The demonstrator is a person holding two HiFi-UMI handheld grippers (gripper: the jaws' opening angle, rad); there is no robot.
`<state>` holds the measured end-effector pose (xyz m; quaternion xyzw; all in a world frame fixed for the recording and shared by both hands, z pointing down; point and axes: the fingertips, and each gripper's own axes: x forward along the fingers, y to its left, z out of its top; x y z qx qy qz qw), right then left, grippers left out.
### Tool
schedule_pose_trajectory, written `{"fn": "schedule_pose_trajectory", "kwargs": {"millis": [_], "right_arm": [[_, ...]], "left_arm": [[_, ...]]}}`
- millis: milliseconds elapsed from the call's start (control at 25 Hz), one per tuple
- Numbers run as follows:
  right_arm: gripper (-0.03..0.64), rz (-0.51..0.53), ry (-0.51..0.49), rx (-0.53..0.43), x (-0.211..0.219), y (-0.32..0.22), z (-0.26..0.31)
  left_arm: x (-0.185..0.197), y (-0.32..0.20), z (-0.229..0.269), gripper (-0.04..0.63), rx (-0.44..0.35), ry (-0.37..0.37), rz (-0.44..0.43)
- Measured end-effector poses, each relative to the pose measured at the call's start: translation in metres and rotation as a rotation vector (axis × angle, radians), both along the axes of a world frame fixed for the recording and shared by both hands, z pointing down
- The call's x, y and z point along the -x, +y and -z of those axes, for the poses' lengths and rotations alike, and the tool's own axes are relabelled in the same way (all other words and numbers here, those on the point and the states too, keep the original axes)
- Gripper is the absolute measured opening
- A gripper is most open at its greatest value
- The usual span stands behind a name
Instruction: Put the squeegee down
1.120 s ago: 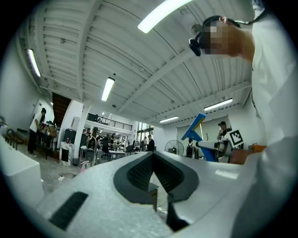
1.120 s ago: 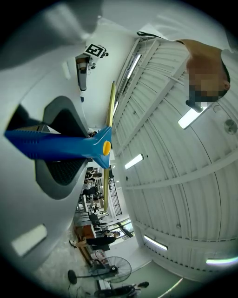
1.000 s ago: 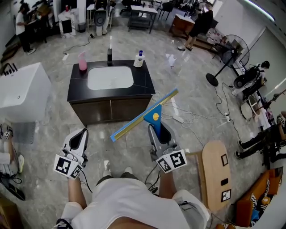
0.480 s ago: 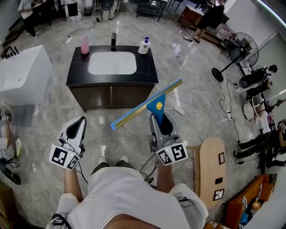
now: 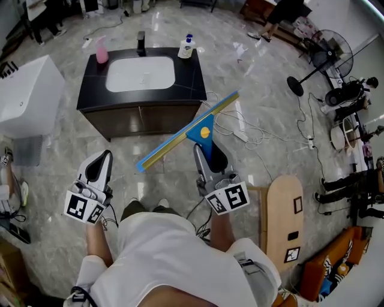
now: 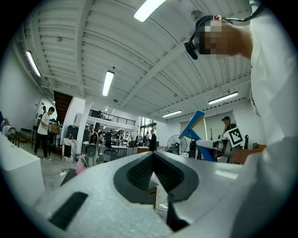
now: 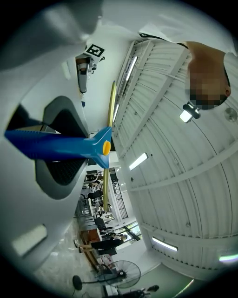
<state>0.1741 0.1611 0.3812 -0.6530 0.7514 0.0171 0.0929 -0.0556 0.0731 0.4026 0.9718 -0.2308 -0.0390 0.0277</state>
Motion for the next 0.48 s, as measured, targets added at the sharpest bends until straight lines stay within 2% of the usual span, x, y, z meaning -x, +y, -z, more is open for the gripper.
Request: {"fn": "schedule_pose_trajectory", "kwargs": {"millis": [280,480], "right_arm": [[0.147,-0.004,-0.018,0.021,-0.020,-0.035,-0.016],[0.147,-0.022,-0.018,0.030,-0.028,-0.087,-0.021]], "left_arm": [[-0.024,-0.042,-0.011,0.000,0.013,-0.002,0.000],[-0.036,-0.097,-0.019,0.000,0.021,-0.006,-0.027]]}}
